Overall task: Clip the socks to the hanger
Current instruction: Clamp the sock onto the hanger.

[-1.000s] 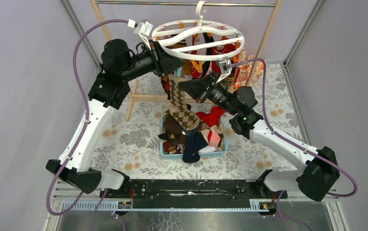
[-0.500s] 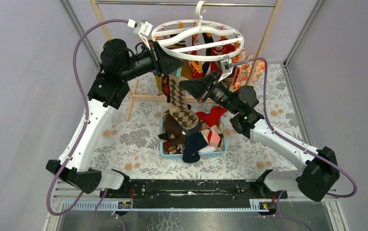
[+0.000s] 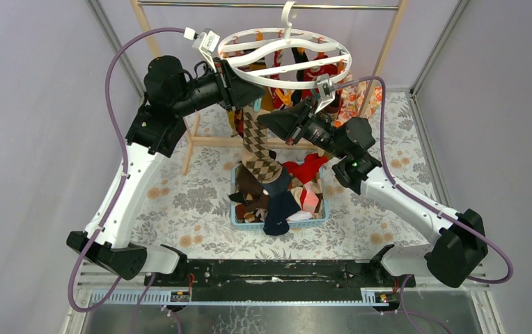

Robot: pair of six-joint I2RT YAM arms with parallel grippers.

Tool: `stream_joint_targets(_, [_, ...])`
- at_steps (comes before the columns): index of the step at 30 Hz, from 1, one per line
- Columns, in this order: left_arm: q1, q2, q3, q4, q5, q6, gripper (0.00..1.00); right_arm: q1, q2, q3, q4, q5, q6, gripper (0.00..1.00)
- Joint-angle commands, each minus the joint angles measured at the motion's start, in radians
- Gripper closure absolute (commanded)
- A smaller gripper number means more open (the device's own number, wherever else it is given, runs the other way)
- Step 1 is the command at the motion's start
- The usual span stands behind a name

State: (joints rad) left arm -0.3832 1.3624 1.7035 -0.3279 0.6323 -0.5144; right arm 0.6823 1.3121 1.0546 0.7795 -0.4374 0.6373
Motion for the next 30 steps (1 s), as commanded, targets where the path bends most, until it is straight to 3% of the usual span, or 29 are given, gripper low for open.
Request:
stream_joint_targets(1, [0.006, -0.005, 0.018, 0.057, 0.054, 0.005, 1.00, -0.013, -0.004, 0.057, 0.053, -0.028, 0.017, 1.00])
stream_joint_targets(11, [0.008, -0.006, 0.020, 0.061, 0.075, 0.003, 1.00, -0.024, -0.013, 0.026, 0.111, 0.041, 0.040, 1.00])
stream_joint_targets(18, [0.007, -0.008, 0.022, 0.064, 0.073, 0.017, 1.00, -0.031, -0.008, 0.044, 0.124, 0.002, 0.062, 1.00])
stream_joint_targets(22, [0.007, -0.018, 0.013, 0.074, 0.040, 0.041, 0.95, -0.030, -0.002, 0.052, 0.121, -0.009, 0.064, 1.00])
stream_joint_targets(26, [0.007, -0.026, 0.008, 0.071, 0.036, 0.055, 0.73, -0.030, 0.007, 0.062, 0.119, -0.008, 0.065, 1.00])
stream_joint_targets(28, [0.007, -0.029, 0.007, 0.067, 0.032, 0.061, 0.55, -0.031, 0.008, 0.065, 0.119, 0.002, 0.065, 1.00])
stream_joint_targets(30, [0.008, -0.033, 0.005, 0.063, 0.026, 0.065, 0.44, -0.031, 0.006, 0.065, 0.118, 0.014, 0.062, 0.99])
